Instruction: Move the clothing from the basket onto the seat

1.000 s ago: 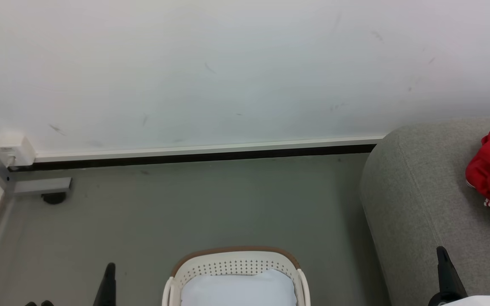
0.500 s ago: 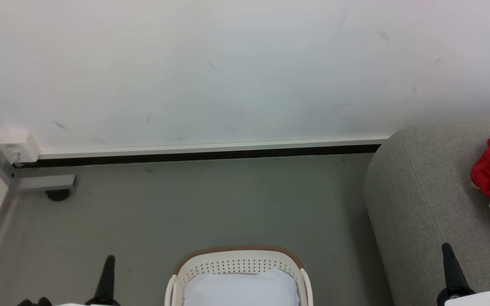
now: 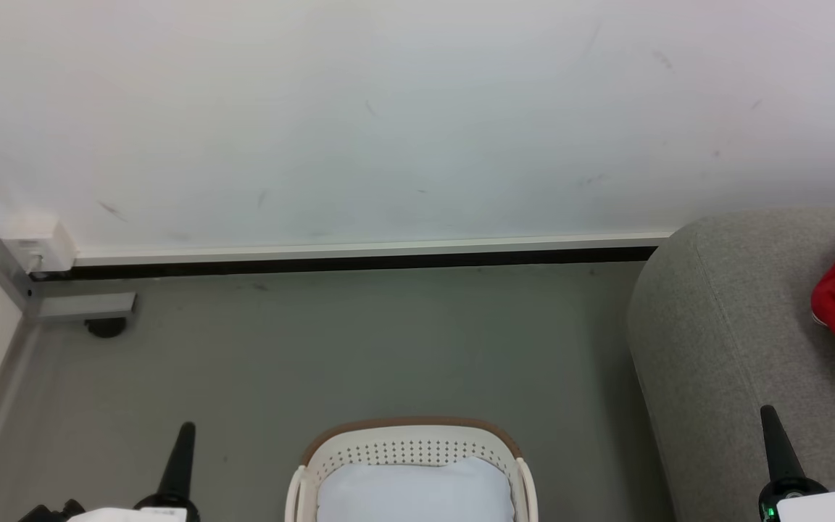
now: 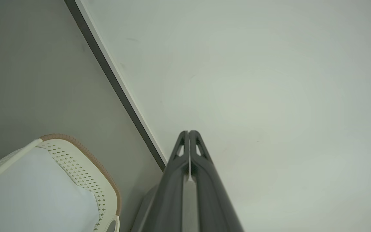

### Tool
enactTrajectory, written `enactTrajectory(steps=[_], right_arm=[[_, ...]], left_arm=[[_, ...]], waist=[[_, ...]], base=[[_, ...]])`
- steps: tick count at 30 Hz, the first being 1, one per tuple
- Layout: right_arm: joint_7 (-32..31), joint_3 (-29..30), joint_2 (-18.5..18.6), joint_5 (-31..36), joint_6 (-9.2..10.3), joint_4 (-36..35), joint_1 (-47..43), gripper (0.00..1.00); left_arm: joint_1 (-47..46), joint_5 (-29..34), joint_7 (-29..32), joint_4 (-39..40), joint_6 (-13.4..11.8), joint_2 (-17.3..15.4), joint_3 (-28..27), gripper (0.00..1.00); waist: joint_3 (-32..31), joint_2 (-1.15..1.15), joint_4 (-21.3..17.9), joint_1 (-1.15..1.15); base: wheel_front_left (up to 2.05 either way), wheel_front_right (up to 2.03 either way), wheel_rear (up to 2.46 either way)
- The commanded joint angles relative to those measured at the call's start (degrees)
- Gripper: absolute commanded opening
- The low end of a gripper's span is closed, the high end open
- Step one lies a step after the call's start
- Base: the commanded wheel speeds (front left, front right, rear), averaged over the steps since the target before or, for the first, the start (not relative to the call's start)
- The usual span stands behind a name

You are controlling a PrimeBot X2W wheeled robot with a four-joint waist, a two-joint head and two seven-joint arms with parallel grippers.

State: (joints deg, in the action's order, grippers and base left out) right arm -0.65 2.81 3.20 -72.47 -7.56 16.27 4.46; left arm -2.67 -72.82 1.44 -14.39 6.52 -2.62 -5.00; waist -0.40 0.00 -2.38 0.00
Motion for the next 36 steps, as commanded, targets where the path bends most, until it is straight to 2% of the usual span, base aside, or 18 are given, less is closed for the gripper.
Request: enactTrajectory(steps=[1, 36], right_arm=[[-0.4, 0.4, 0.3, -1.7, 0.09, -0.7, 1.0, 0.0], [-4.7, 2.8, 0.2, -17.3, 0.12, -2.2, 1.7, 0.0]], left_arm=[[-1.1, -1.3, 0.3, 0.4, 0.3, -0.4, -0.3, 0.0], [-3.4, -16.8, 4.5, 0.4, 1.0, -0.4, -1.5, 0.0]], waist=[[0.0, 0.0, 0.1, 0.0], [0.5, 0.0, 1.9, 0.0]], base=[[0.0, 0.0, 0.0], [0.0, 0.0, 0.0]])
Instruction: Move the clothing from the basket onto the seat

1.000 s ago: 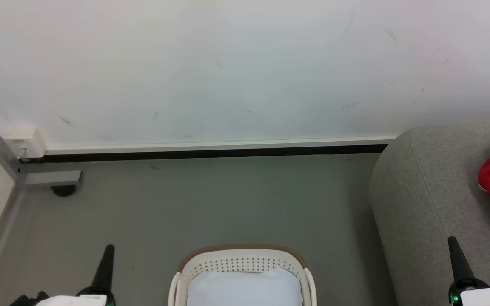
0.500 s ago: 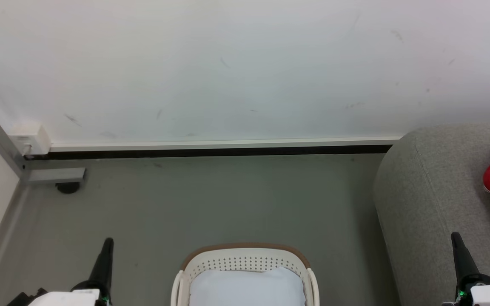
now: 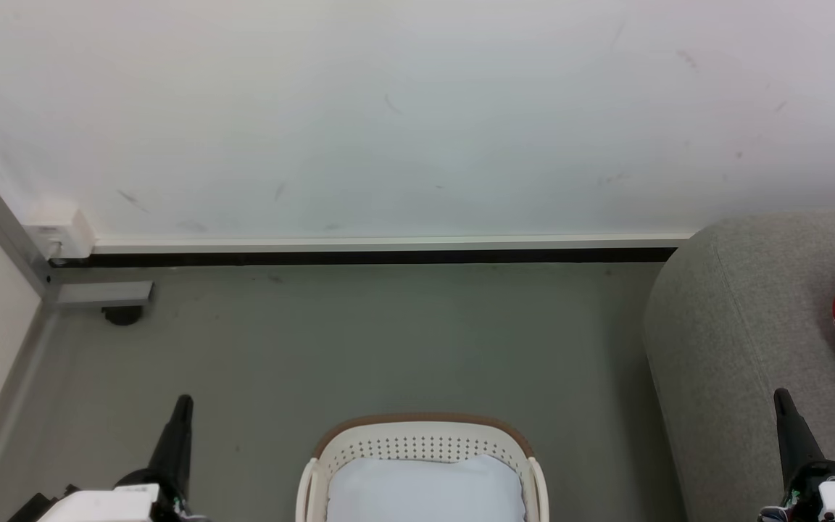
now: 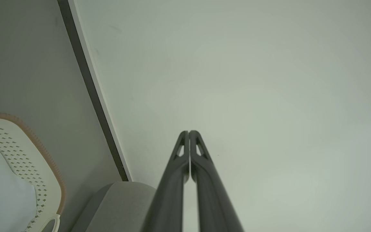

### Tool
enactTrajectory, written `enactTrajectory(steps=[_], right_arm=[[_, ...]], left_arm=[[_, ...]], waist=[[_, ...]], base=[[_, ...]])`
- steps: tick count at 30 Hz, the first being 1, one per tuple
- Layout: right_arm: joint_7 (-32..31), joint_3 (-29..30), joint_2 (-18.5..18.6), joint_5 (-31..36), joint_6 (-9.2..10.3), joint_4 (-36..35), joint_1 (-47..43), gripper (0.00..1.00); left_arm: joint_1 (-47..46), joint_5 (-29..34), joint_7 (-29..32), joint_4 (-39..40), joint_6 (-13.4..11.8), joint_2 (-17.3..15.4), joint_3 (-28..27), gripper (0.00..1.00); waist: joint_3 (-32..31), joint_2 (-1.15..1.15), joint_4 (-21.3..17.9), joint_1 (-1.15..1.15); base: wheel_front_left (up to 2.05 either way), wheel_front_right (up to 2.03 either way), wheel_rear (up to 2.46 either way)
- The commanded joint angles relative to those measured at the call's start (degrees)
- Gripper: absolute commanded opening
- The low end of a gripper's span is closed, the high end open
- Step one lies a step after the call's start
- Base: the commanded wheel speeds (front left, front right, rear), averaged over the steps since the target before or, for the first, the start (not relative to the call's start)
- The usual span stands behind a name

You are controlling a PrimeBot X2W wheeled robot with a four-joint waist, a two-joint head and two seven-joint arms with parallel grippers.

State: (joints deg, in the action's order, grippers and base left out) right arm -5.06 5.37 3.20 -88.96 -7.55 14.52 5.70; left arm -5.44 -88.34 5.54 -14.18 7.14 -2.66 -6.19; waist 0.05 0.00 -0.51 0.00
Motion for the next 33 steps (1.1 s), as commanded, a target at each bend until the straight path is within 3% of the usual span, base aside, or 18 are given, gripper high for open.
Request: enactTrajectory(steps=[1, 9, 33], right_arm=[[-0.4, 0.3, 0.2, -1.2, 0.12, -0.5, 0.5, 0.0], [-1.3, 0.8, 0.2, -4.2, 0.13, -0.7, 0.8, 0.0], [-1.3, 0.9, 0.0, -3.7, 0.12, -0.7, 0.8, 0.0]], left_arm=[[-0.7, -1.7, 0.5, 0.2, 0.4, -0.4, -0.3, 0.0], [-1.2, -4.6, 1.3, 0.2, 0.6, -0.4, -0.5, 0.0], [-1.1, -4.4, 1.2, 0.2, 0.5, -0.4, -0.5, 0.0]], waist=[[0.0, 0.0, 0.1, 0.0], [0.1, 0.0, 0.5, 0.0], [0.1, 0.0, 0.5, 0.0]], base=[[0.0, 0.0, 0.0], [0.0, 0.0, 0.0], [0.0, 0.0, 0.0]])
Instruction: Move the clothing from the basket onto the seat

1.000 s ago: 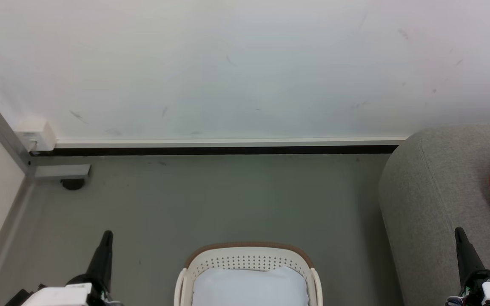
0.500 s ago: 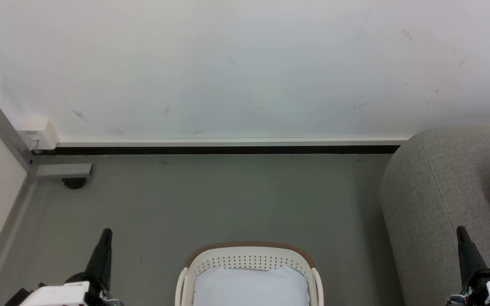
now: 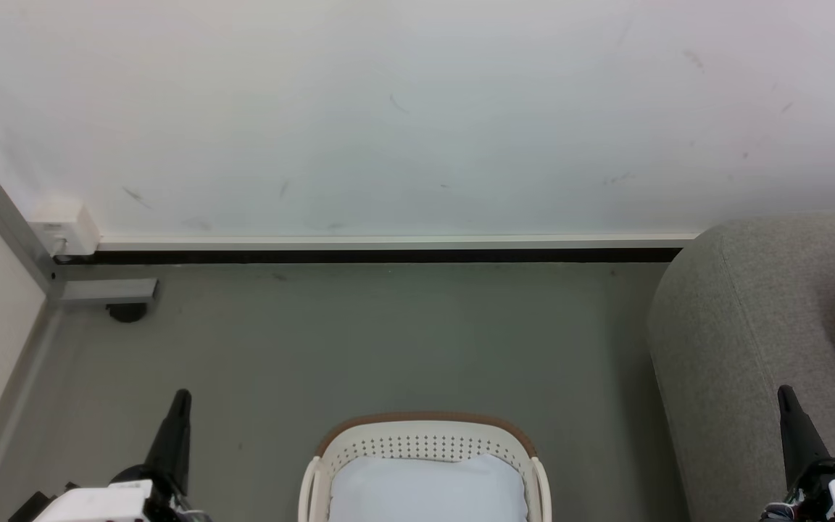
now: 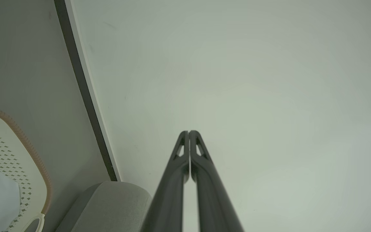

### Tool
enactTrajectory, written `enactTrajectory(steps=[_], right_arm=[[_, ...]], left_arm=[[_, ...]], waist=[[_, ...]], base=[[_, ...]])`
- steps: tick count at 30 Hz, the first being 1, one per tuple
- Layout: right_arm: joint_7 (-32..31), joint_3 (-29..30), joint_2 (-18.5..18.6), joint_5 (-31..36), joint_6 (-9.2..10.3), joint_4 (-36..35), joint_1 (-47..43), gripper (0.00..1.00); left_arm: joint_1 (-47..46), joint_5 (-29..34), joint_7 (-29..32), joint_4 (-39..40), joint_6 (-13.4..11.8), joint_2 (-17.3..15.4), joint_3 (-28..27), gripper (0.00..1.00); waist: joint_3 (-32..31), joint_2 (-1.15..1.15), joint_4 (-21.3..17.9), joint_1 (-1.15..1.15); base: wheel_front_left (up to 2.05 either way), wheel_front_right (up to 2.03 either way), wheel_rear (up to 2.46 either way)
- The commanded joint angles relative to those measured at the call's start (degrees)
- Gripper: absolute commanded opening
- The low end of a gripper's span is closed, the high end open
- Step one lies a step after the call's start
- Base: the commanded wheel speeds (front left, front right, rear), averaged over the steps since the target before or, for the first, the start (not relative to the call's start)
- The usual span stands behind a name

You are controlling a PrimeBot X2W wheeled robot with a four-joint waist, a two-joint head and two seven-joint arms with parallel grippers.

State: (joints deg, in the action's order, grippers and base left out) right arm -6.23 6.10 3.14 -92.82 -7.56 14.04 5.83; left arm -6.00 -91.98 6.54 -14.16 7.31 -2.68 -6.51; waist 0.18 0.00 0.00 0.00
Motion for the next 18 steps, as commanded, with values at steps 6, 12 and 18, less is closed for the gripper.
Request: enactTrajectory(steps=[6, 12, 18], right_arm=[[-0.2, 0.2, 0.1, 0.2, 0.13, -0.2, 0.7, 0.0], [-0.3, 0.3, 0.0, 0.2, 0.14, -0.2, 0.7, 0.0], [-0.1, 0.3, 0.0, 0.3, 0.14, -0.2, 0.7, 0.0]], left_arm=[[-0.6, -0.8, 0.2, 0.2, 0.4, -0.4, -0.1, 0.0], [-0.6, -0.8, 0.2, 0.2, 0.4, -0.4, -0.1, 0.0], [-0.6, -0.8, 0.2, 0.2, 0.4, -0.4, -0.1, 0.0]], waist=[[0.0, 0.0, 0.0, 0.0], [0.0, 0.0, 0.0, 0.0], [0.0, 0.0, 0.0, 0.0]], base=[[0.0, 0.0, 0.0], [0.0, 0.0, 0.0], [0.0, 0.0, 0.0]])
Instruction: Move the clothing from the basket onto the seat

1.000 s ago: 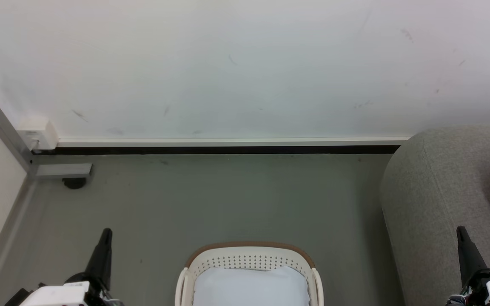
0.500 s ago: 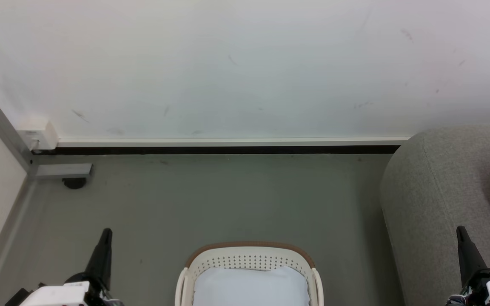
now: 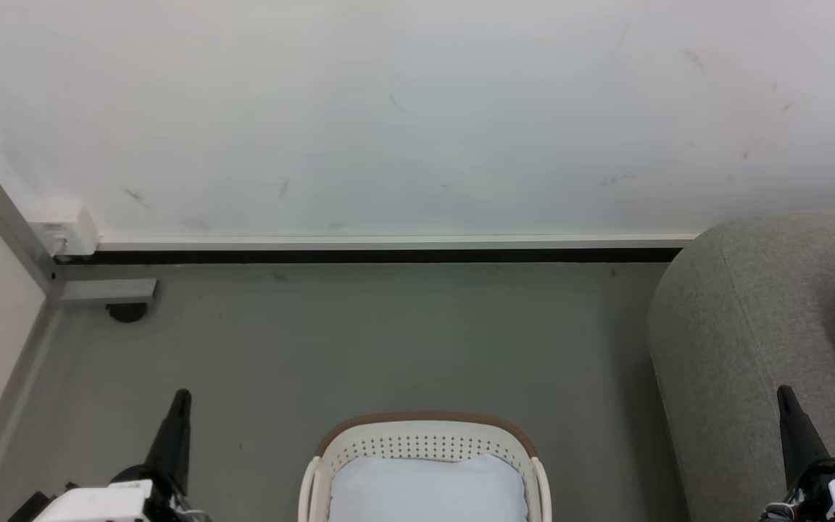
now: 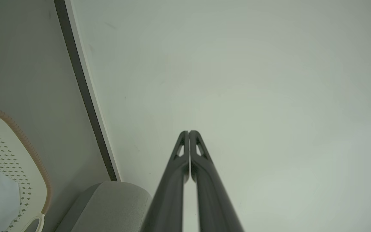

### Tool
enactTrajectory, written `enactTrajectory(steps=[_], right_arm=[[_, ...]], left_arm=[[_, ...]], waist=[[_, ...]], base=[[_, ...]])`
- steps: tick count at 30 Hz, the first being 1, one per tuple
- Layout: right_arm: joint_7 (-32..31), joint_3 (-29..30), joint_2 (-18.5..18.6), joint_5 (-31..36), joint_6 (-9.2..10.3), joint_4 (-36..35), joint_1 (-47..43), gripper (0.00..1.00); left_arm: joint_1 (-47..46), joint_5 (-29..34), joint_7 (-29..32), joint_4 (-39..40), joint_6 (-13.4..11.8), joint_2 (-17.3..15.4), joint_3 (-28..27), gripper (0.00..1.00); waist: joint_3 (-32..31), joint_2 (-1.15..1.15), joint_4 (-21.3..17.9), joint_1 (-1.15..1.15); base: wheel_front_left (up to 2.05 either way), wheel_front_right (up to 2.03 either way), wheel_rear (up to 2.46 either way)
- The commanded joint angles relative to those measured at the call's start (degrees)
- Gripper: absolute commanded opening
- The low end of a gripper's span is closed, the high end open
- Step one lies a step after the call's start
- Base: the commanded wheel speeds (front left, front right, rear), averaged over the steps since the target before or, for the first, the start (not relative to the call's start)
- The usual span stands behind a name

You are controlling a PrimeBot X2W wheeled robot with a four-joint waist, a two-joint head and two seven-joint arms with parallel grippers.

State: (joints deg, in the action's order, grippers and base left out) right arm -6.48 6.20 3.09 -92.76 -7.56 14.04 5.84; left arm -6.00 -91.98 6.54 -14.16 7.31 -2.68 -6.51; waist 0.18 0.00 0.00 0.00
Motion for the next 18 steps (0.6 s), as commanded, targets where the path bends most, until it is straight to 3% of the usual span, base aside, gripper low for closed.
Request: enactTrajectory(steps=[1, 18], right_arm=[[0.1, 0.2, 0.1, 0.2, 0.13, -0.2, 0.7, 0.0], [0.0, 0.3, 0.0, 0.3, 0.13, -0.2, 0.7, 0.0]], left_arm=[[-0.6, -0.8, 0.2, 0.2, 0.4, -0.4, -0.1, 0.0], [-0.6, -0.8, 0.2, 0.2, 0.4, -0.4, -0.1, 0.0]], waist=[[0.0, 0.0, 0.0, 0.0], [0.0, 0.0, 0.0, 0.0]], base=[[0.0, 0.0, 0.0], [0.0, 0.0, 0.0]])
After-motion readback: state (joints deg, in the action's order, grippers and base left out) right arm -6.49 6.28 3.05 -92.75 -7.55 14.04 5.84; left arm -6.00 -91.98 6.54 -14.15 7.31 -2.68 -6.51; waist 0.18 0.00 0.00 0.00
